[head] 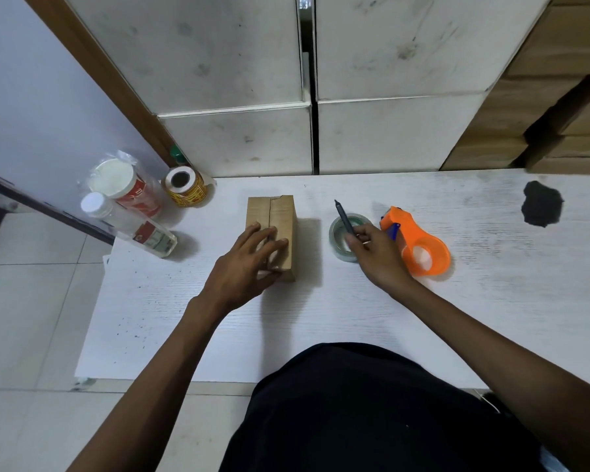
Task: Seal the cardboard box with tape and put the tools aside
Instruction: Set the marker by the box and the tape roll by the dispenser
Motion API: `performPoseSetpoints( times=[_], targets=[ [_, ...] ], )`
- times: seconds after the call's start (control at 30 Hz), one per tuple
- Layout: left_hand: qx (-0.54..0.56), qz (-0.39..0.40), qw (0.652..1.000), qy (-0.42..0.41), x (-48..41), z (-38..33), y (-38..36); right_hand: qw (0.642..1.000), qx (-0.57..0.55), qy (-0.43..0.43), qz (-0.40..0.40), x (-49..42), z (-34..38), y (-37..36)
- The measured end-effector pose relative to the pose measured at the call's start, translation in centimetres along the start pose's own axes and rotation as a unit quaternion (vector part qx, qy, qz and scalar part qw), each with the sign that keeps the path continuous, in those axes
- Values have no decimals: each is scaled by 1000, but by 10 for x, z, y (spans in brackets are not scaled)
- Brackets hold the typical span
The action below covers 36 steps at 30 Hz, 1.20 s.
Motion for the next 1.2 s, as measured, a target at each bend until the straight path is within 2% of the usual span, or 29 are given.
performPoseSetpoints(
  times=[0.13,0.23,0.47,0.73,1.1,1.2],
  targets=[
    [-5,6,1000,11,2,4,3,996,29,-44,74,-4,-8,-34],
    [-4,5,1000,13,2,2,4,992,73,-45,87,-6,-9,-49],
    [-6,1,1000,22,1,1,-1,961,245,11,129,-15,3,-78],
    [-5,-2,1000,23,1,0,-2,885,420,3,198,-26,5,-100],
    [-13,-2,1000,25,-1,-1,-10,881,425,3,207,-30,-4,-98],
    [-7,1,1000,24,-5,-6,-11,895,416,57,151,-28,8,-79]
  ],
)
Point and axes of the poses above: each hand's wrist, its own x-axis away from the middle knuckle, its own y-axis out of the back of the hand, z = x × y, the point moved 9 cm from there along -x, towards the middle knuckle, and after that the axes turned 13 degrees about y, right-handed, at the moved point
